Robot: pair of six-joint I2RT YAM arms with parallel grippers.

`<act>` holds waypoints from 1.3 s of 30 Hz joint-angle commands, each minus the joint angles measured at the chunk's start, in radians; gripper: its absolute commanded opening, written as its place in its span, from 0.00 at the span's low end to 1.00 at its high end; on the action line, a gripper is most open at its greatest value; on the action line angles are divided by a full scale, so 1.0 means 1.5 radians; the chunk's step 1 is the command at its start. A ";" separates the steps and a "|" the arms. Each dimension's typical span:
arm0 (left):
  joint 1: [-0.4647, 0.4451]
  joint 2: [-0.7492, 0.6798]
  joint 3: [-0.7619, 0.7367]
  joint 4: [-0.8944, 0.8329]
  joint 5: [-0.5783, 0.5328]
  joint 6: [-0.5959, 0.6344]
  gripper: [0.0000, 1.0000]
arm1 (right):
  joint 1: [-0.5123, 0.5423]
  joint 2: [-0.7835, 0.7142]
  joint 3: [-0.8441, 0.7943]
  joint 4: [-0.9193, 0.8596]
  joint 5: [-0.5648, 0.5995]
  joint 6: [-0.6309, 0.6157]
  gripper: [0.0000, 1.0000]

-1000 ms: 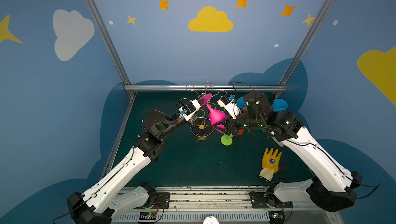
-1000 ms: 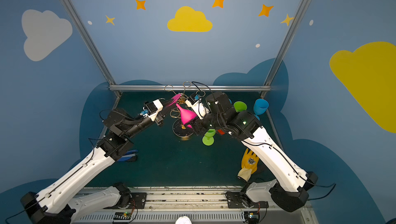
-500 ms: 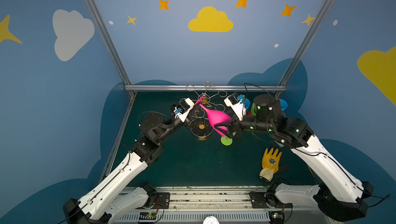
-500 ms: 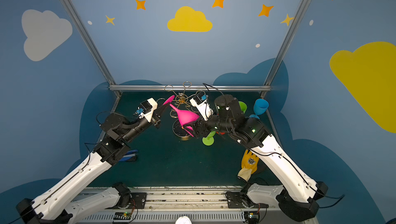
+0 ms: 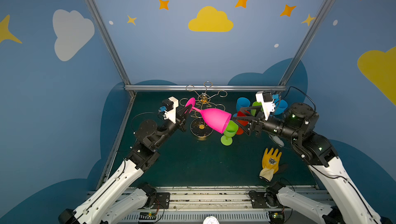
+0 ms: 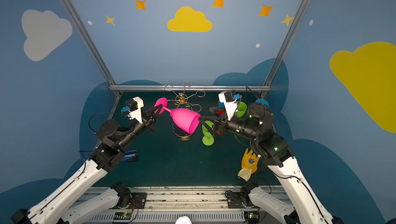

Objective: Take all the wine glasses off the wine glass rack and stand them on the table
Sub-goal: 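Open the left gripper off the foot while the right gripper pulls the glass away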

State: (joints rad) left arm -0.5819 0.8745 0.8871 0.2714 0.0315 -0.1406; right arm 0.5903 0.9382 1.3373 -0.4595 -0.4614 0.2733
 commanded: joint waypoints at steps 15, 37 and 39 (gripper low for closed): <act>0.010 -0.008 -0.003 0.012 0.021 -0.062 0.03 | 0.058 0.063 -0.025 0.080 0.023 0.052 0.50; 0.037 -0.158 -0.093 -0.033 -0.181 0.003 0.99 | 0.069 0.008 0.045 -0.039 0.134 -0.039 0.00; 0.054 -0.195 -0.116 -0.053 -0.208 0.000 0.99 | 0.071 0.009 0.064 -0.074 0.140 -0.060 0.00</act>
State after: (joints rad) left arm -0.5266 0.6384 0.7399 0.2344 -0.1680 -0.1566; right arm 0.6975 0.9642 1.3838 -0.4976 -0.2932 0.2481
